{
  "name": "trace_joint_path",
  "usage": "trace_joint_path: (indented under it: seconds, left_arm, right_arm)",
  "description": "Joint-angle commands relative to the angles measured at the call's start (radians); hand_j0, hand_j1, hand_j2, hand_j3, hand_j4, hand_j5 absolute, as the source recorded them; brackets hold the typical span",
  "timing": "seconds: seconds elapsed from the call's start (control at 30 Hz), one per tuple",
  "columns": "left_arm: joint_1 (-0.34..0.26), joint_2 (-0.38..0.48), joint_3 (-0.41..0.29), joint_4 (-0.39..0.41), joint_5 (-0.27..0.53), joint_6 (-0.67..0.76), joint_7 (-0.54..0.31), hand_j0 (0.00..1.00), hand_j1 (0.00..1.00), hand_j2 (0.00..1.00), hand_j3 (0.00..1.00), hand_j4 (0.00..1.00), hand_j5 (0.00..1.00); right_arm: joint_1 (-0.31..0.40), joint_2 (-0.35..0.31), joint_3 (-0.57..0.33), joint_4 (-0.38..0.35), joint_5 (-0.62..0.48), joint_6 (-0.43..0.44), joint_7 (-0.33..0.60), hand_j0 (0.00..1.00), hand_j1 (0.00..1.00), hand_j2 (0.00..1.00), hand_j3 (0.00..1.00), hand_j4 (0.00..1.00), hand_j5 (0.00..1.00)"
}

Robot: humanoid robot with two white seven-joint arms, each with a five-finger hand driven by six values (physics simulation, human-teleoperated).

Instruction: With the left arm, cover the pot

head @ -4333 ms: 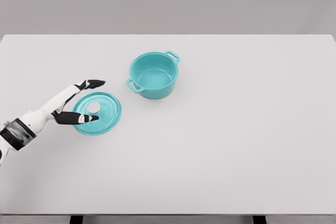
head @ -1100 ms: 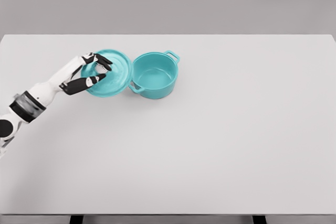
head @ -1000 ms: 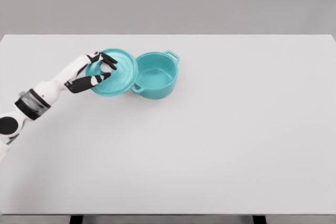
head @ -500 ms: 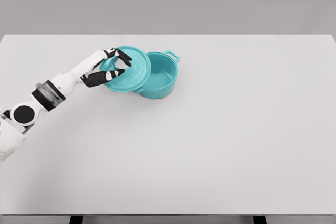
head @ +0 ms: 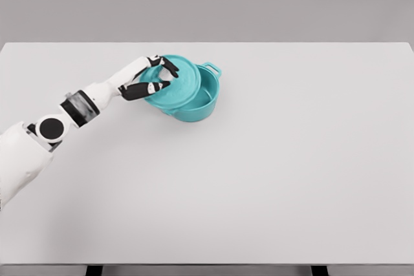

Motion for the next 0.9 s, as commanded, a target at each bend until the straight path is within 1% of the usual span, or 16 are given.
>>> trace_joint_path:
  seconds: [0.0,0.13,0.2,0.23,0.43,0.87]
  left_arm:
    - [-0.002,-0.026,-0.002,0.039,-0.002,0.001,-0.004,0.47,0.47,0.47,0.47,0.47,0.47]
    - [-0.015,-0.05,-0.003,0.069,-0.006,0.001,-0.007,0.47,0.47,0.47,0.47,0.47,0.47]
    - [-0.031,-0.066,-0.029,0.085,-0.006,0.001,-0.009,0.47,0.47,0.47,0.47,0.47,0.47]
    - [-0.034,-0.072,-0.031,0.094,-0.006,0.001,-0.01,0.47,0.47,0.47,0.47,0.47,0.47]
    - [-0.038,-0.09,-0.043,0.099,-0.006,-0.001,-0.01,0.47,0.47,0.47,0.47,0.47,0.47]
    - [-0.043,-0.106,-0.043,0.1,-0.006,-0.004,-0.01,0.46,0.46,0.46,0.46,0.46,0.46]
  right_arm:
    - [0.0,0.0,0.0,0.0,0.001,0.0,0.0,1.0,1.0,1.0,1.0,1.0,1.0]
    - [0.0,0.0,0.0,0.0,0.001,0.0,0.0,1.0,1.0,1.0,1.0,1.0,1.0]
    - [0.0,0.0,0.0,0.0,0.001,-0.001,0.0,1.0,1.0,1.0,1.0,1.0,1.0]
    - [0.0,0.0,0.0,0.0,0.001,-0.001,0.0,1.0,1.0,1.0,1.0,1.0,1.0]
    - [-0.002,0.0,0.0,0.0,0.001,0.0,0.0,1.0,1.0,1.0,1.0,1.0,1.0]
    - [0.0,0.0,0.0,0.0,0.001,0.0,0.0,1.0,1.0,1.0,1.0,1.0,1.0]
